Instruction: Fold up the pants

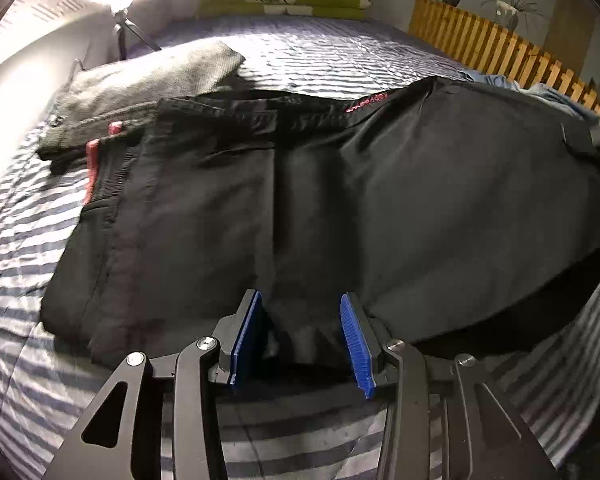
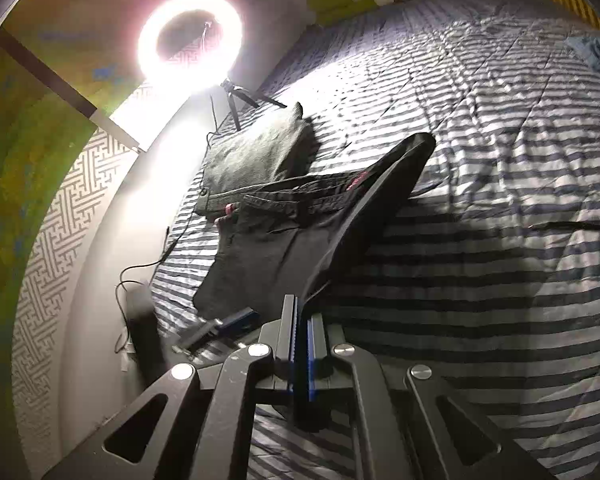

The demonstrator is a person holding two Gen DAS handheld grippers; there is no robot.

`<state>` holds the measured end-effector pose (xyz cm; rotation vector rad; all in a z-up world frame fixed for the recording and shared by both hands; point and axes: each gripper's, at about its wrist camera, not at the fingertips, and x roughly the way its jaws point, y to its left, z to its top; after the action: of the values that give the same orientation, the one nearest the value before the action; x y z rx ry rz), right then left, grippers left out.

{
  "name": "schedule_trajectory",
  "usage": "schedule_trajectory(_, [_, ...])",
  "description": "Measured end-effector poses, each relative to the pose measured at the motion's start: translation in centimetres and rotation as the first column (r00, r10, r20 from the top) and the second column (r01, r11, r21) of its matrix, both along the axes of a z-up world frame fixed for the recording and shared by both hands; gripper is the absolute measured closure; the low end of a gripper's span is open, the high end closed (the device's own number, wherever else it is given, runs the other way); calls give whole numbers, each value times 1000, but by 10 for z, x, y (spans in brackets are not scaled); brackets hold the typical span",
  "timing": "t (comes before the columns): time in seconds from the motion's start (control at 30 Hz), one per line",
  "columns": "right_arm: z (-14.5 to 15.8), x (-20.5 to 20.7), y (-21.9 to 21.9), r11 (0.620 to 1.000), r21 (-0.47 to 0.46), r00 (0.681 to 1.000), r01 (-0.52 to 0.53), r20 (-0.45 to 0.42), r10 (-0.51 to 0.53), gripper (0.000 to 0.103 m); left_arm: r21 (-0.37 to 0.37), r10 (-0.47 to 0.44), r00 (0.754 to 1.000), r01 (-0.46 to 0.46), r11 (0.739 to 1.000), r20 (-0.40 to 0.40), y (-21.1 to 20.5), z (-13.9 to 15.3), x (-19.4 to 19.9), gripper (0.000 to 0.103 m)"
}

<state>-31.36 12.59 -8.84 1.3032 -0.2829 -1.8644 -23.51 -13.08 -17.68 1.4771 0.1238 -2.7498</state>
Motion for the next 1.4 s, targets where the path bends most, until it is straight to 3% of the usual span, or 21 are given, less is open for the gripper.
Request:
schedule_trajectory(0.1, [9, 6, -10, 1000, 6, 1000, -6, -27, 7, 99, 25, 12, 1000, -12, 1000, -18, -3, 11, 17, 58])
schedule_trajectory(0.2, [25, 10, -24, 1000, 0, 998, -20, -57, 20, 99, 186, 123, 992, -117, 976, -20, -30, 21, 41, 57])
schedule_trajectory(0.23, [29, 11, -30, 1000, 1, 997, -27, -69, 27, 99, 203, 145, 989, -137, 969, -22, -35, 21, 44, 56])
schedule_trajectory(0.37, [45, 22, -65, 997, 26, 990, -76, -120, 79, 99, 166, 246, 967, -232, 958, -69, -72, 39, 62, 56])
schedule_trajectory(0.47, [52, 35, -96, 991, 55, 979, -119, -160, 126, 99, 253, 370, 925, -339, 906, -87, -122, 51, 71, 56])
schedule_trajectory(0.53, [53, 43, -120, 986, 72, 971, -152, -174, 163, 99, 236, 454, 885, -422, 875, -99, -154, 55, 75, 56])
schedule_trajectory(0.6, [50, 48, -144, 980, 91, 965, -178, -181, 192, 99, 258, 550, 828, -512, 820, -106, -184, 59, 89, 56])
schedule_trajectory(0.7, [35, 59, -193, 961, 146, 947, -236, -185, 261, 99, 333, 634, 768, -576, 747, -94, -219, 60, 103, 56])
schedule_trajectory(0.93, [-26, 82, -289, 892, 343, 911, -294, -182, 370, 99, 406, 718, 691, -635, 657, -82, -262, 66, 124, 56])
schedule_trajectory(1.03, [-47, 89, -306, 863, 410, 893, -297, -201, 403, 95, 411, 726, 684, -644, 645, -69, -270, 60, 120, 56])
schedule_trajectory(1.17, [-54, 92, -310, 856, 406, 881, -322, -202, 427, 92, 390, 714, 697, -641, 661, -66, -268, 56, 116, 56])
schedule_trajectory(1.3, [-46, 94, -306, 868, 317, 878, -383, -166, 449, 89, 404, 714, 697, -637, 657, -64, -267, 54, 114, 56])
schedule_trajectory(1.4, [-29, 96, -294, 878, 178, 873, -444, -133, 469, 85, 407, 708, 703, -628, 664, -70, -264, 55, 109, 56])
